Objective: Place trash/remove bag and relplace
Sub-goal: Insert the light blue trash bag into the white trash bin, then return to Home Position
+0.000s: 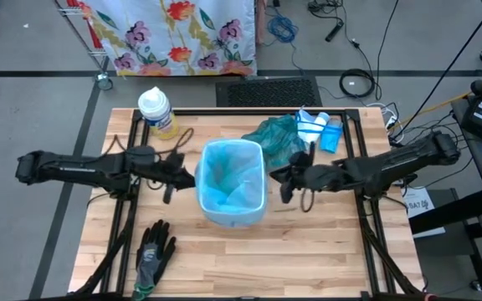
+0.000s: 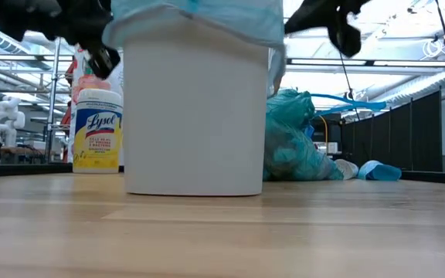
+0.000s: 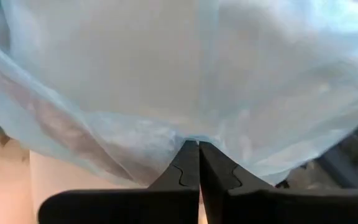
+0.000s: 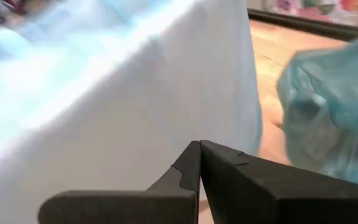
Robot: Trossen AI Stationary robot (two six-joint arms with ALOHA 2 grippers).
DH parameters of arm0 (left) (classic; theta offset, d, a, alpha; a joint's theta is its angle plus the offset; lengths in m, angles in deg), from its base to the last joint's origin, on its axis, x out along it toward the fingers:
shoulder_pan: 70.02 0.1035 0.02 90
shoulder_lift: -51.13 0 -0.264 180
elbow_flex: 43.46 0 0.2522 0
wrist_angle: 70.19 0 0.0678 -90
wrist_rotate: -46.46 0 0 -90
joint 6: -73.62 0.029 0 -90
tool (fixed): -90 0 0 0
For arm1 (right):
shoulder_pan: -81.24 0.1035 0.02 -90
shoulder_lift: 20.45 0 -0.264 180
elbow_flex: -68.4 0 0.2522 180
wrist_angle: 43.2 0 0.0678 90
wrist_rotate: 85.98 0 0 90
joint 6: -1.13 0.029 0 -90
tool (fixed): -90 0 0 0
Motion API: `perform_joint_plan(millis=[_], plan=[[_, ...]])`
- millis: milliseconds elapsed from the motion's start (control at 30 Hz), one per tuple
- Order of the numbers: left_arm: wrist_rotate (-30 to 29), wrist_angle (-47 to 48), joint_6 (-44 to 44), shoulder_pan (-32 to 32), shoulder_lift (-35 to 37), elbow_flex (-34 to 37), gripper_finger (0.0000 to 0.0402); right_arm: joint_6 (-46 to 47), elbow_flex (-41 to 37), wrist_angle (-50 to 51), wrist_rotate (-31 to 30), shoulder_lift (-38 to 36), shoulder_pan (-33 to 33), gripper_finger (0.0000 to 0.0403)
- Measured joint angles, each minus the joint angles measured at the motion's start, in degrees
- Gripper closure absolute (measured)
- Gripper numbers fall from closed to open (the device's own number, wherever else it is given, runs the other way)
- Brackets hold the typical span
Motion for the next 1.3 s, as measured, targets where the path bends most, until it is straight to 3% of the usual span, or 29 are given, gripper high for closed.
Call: perform_joint_plan(millis=[133, 267, 467, 633, 733, 867, 1100, 1200, 1300], plan=[[0.01, -0.44, -0.41, 0.12, 4.27, 0.00, 0.0399, 0.95, 0.00, -0.02, 3.67, -4.89, 0.06, 0.0403], [0.01, -0.22, 0.13, 0.06, 7.19, 0.00, 0.0386, -4.67, 0.00, 0.87, 4.67, -7.87, 0.04, 0.0403], [-0.86, -5.12, 10.55, 0.06, 8.49, 0.00, 0.0379, -12.30, 0.00, 1.08, 4.78, -10.90, 0.04, 0.0403], [-0.89, -2.29, 18.80, 0.06, 11.78, -0.04, 0.0378, -21.08, -2.55, 1.20, 10.74, -13.03, -0.42, 0.0403], [-1.35, 5.30, 21.03, 0.06, 15.23, -0.04, 0.0378, -22.22, -8.67, -4.54, 13.58, -15.35, -1.42, 0.0403], [-4.37, 12.12, 24.30, 0.08, 19.53, 0.15, 0.0377, -23.11, -21.21, -19.89, 18.53, -20.23, -4.57, 0.0403], [-10.56, 3.19, 25.32, 0.08, 23.42, 9.88, 0.0377, -21.95, -38.06, -39.11, 24.20, -29.26, -12.62, 0.0403], [-10.94, -5.38, 26.25, 0.08, 24.57, 15.79, 0.0377, -23.32, -41.19, -40.13, 25.24, -32.79, -15.64, 0.0403], [-11.19, -10.73, 26.64, 0.08, 26.21, 20.77, 0.0377, -23.63, -42.96, -39.94, 30.78, -35.59, -19.44, 0.0403]])
